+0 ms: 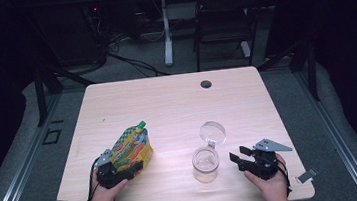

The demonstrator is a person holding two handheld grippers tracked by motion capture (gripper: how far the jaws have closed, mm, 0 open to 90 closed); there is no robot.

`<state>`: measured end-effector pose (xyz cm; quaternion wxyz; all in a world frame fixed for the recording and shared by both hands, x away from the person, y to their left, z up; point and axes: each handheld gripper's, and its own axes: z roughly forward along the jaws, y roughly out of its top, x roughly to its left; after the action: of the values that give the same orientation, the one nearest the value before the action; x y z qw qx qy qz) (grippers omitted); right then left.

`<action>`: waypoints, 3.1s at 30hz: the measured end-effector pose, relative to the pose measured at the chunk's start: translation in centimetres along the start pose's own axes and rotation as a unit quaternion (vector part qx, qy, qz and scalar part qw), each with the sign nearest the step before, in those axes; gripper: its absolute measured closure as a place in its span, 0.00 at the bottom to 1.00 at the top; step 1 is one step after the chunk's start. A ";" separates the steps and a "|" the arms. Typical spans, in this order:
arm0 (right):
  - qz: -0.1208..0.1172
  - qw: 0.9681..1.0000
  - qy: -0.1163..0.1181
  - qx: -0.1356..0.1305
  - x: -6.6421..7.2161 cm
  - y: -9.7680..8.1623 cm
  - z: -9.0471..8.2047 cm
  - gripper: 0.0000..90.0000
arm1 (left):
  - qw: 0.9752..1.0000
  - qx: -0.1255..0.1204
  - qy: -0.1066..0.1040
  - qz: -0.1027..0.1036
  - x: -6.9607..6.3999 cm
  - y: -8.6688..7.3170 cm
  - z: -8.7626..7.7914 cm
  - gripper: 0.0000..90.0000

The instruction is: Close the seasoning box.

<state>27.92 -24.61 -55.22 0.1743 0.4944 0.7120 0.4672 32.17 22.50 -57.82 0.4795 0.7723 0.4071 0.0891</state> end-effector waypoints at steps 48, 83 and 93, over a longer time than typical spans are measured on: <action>-0.012 1.000 0.003 -0.012 0.4 0.1 -0.1 0.48 | 0.998 -0.004 0.032 0.051 -2.4 1.7 -2.2 0.60; -0.051 0.997 0.013 -0.053 2.0 1.0 -1.6 0.63 | 0.990 0.009 0.081 0.115 -4.7 2.2 -3.2 0.61; -0.053 0.997 0.018 -0.053 2.3 1.1 -1.7 0.63 | 0.984 0.026 0.098 0.149 -5.5 2.3 -3.0 0.61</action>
<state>26.21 -23.39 -52.95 0.2122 0.4375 0.7146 0.5029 28.27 20.10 -53.01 0.3982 0.8241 0.3349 0.2239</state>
